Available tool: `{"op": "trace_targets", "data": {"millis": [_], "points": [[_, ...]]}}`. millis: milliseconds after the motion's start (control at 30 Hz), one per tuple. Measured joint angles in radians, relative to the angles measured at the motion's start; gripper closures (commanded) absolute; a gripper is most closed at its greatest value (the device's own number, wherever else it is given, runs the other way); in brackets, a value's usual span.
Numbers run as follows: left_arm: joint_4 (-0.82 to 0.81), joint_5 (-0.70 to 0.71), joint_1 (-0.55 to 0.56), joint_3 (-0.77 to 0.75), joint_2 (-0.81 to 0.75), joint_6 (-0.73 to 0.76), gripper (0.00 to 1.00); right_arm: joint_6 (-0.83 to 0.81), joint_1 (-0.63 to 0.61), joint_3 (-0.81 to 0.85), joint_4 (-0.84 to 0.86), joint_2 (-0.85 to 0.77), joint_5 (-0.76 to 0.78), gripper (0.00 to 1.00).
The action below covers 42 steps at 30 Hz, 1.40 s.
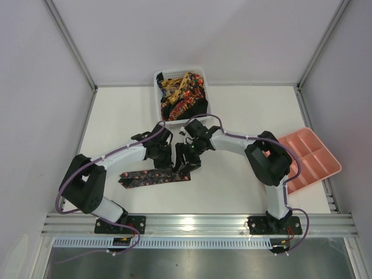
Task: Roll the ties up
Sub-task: Roll the tie
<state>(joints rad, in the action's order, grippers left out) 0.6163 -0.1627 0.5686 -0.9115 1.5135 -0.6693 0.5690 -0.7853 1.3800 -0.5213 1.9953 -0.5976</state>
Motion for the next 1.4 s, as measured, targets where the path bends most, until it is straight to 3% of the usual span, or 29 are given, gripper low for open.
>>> {"op": "trace_targets", "data": {"millis": [433,667,733,900,1133,1400], "points": [[0.031,0.022,-0.019,0.0,-0.034,0.0,0.99,0.056,0.04,-0.101,0.151,-0.046,-0.067,0.44],[0.038,0.031,-0.023,0.0,-0.037,0.0,0.99,0.064,0.04,-0.101,0.172,-0.049,-0.074,0.58],[0.039,0.031,-0.024,0.0,-0.04,-0.001,0.99,0.067,0.04,-0.101,0.176,-0.048,-0.074,0.67],[0.045,0.048,-0.026,0.0,-0.077,-0.003,0.99,0.067,0.039,-0.099,0.188,-0.023,-0.074,0.78],[0.042,0.038,-0.027,-0.001,-0.121,-0.003,0.99,0.068,0.022,-0.066,0.192,0.042,-0.075,0.8],[-0.011,-0.007,-0.028,-0.001,-0.068,-0.004,0.99,0.067,0.019,-0.044,0.197,0.056,-0.074,0.78]]}}
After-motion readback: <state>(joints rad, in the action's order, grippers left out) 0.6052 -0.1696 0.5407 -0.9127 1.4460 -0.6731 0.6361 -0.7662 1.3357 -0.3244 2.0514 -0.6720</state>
